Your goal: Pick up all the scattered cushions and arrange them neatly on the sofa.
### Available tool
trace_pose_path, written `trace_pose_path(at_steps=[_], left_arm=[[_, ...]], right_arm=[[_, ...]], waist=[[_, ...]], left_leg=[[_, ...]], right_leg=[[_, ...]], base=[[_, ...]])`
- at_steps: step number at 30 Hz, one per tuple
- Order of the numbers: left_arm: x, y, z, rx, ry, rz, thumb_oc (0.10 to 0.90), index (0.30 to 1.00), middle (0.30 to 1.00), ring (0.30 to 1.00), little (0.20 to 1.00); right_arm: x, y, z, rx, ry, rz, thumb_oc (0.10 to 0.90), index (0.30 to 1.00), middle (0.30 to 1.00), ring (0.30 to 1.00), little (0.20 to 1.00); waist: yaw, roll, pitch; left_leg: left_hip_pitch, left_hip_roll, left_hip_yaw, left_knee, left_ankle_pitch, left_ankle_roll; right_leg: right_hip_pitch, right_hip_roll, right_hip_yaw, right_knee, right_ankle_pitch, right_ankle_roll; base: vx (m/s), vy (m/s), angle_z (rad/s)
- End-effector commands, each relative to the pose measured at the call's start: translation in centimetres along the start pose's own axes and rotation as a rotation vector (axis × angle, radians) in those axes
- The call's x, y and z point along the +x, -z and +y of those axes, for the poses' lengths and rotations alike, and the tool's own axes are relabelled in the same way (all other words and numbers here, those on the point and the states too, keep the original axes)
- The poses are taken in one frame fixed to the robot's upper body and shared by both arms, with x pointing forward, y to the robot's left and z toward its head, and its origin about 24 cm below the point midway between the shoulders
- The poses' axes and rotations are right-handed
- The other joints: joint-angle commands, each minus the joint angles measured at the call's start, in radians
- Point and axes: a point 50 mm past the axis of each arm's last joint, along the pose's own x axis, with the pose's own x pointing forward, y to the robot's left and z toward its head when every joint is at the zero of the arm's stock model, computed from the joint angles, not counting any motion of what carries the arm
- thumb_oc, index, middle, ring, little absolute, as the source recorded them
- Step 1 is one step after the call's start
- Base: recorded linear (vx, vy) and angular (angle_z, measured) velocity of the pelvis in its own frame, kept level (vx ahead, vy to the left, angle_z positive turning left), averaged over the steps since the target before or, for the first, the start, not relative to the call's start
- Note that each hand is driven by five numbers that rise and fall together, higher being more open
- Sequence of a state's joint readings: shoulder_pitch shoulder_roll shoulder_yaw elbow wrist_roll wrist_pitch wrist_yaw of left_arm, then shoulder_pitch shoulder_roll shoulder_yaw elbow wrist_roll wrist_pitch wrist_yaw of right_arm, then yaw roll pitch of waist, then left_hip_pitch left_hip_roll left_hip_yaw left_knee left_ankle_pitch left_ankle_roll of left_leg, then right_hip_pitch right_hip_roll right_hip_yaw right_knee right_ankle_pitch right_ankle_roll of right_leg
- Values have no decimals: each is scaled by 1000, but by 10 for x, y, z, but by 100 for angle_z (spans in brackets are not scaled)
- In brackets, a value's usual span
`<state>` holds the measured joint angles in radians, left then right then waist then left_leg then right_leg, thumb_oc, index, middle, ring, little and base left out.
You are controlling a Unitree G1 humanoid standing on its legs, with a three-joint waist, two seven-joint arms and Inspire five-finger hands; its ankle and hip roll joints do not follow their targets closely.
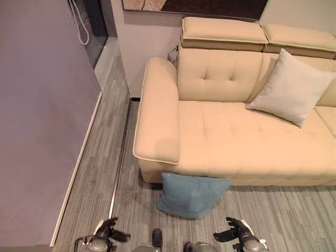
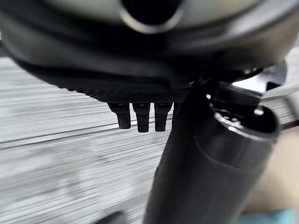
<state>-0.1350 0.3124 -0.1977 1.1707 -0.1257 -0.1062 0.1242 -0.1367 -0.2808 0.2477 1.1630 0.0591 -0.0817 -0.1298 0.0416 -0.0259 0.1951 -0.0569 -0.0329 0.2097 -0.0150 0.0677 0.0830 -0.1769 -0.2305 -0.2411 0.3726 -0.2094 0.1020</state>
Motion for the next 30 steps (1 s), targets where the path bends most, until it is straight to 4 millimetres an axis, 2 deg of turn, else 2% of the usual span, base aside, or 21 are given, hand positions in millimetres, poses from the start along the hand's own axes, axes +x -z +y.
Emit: trace_pose_path(at_steps=[1,3,6,8,10,11,12,13,16,17,18,19,20,21,22,24,27,30], left_arm=[[0,-4,7,-68,-50,-36,800,900,900,900,900],[1,-13,5,-64,-46,-66,800,900,900,900,900],[3,-26,1,-78,-45,-108,800,900,900,900,900],[4,-35,-1,-95,-48,-133,800,900,900,900,900],[6,-57,-2,-131,-59,-196,800,900,900,900,900],[6,-57,-2,-131,-59,-196,800,900,900,900,900],[6,-64,-2,-139,-62,-219,800,900,900,900,900],[7,-81,-1,-165,-74,-274,800,900,900,900,900],[4,-115,6,-207,-92,-390,800,900,900,900,900],[4,-115,6,-207,-93,-391,800,900,900,900,900],[1,-137,10,-246,-108,-460,800,900,900,900,900],[0,-149,13,-262,-117,-494,800,900,900,900,900],[0,-150,13,-262,-117,-495,800,900,900,900,900],[-6,-173,18,-304,-133,-570,800,900,900,900,900],[-6,-174,18,-304,-133,-570,800,900,900,900,900],[-14,-203,26,-327,-158,-666,800,900,900,900,900],[-26,-233,29,-350,-160,-768,800,900,900,900,900],[-45,-267,36,-380,-178,-902,800,900,900,900,900]], right_arm=[[3,-15,-30,14,124,-63,800,900,900,900,900],[3,-17,-32,22,136,-76,800,900,900,900,900],[3,-26,-37,47,167,-114,800,900,900,900,900],[3,-33,-40,73,186,-141,800,900,900,900,900],[4,-53,-47,115,218,-211,800,900,900,900,900],[4,-53,-47,115,218,-211,800,900,900,900,900],[4,-60,-50,126,232,-236,800,900,900,900,900],[4,-75,-56,154,258,-283,800,900,900,900,900],[2,-102,-65,206,298,-367,800,900,900,900,900],[2,-102,-65,206,298,-367,800,900,900,900,900],[0,-123,-69,246,320,-427,800,900,900,900,900],[-2,-136,-72,274,329,-468,800,900,900,900,900],[-2,-137,-72,274,329,-469,800,900,900,900,900],[-7,-160,-79,319,351,-543,800,900,900,900,900],[-7,-160,-79,319,351,-543,800,900,900,900,900],[-16,-189,-87,380,372,-639,800,900,900,900,900],[-30,-224,-97,433,390,-759,800,900,900,900,900],[-49,-260,-106,474,416,-891,800,900,900,900,900]], waist=[[13,-9,4],[4,-24,10],[-12,-30,28],[-23,-27,37],[-36,-23,60],[-36,-23,60],[-35,-15,67],[-35,-11,89],[-35,-5,106],[-36,-4,104],[-38,0,112],[-39,3,118],[-40,3,116],[-42,9,123],[-42,9,118],[-48,17,120],[-50,27,113],[-55,32,94]], left_leg=[[-53,34,-125,183,-187,-51],[-67,24,-119,207,-203,-54],[-127,36,-120,244,-206,-67],[-168,44,-127,256,-202,-74],[-250,54,-144,279,-190,-83],[-250,54,-144,279,-190,-83],[-266,63,-156,294,-216,-91],[-329,63,-161,324,-209,-96],[-432,66,-170,355,-199,-103],[-436,66,-170,357,-199,-103],[-516,70,-172,383,-195,-106],[-551,70,-174,391,-193,-107],[-555,70,-174,393,-193,-107],[-643,70,-176,423,-190,-108],[-650,70,-176,426,-191,-108],[-752,68,-181,459,-189,-108],[-882,67,-181,505,-192,-103],[-1060,68,-188,591,-208,-95]], right_leg=[[38,15,-17,-197,179,-1],[30,24,0,-217,204,11],[4,42,-6,-229,207,1],[-26,49,-16,-225,203,-7],[-104,57,-19,-193,191,-21],[-104,57,-19,-193,191,-21],[-124,68,-10,-171,165,-18],[-186,69,-14,-135,158,-27],[-286,65,-18,-98,147,-34],[-290,65,-18,-96,146,-34],[-369,59,-15,-69,143,-39],[-404,57,-13,-60,142,-40],[-408,57,-13,-59,141,-40],[-493,48,-9,-23,138,-44],[-500,48,-9,-20,137,-44],[-607,41,4,29,131,-46],[-741,30,25,98,119,-52],[-915,26,52,184,103,-58]], base=[[67,-77,-73],[51,-124,-43],[-52,-154,31],[-99,-155,46],[-135,-136,-11],[10,-65,6],[-10,-76,1],[-26,-93,-3],[-84,-49,7],[-114,-15,14],[-115,-11,12],[-115,-10,10],[-107,-2,6],[-67,5,5],[-103,-2,7],[-78,29,10],[-53,76,7],[-11,34,-1]])
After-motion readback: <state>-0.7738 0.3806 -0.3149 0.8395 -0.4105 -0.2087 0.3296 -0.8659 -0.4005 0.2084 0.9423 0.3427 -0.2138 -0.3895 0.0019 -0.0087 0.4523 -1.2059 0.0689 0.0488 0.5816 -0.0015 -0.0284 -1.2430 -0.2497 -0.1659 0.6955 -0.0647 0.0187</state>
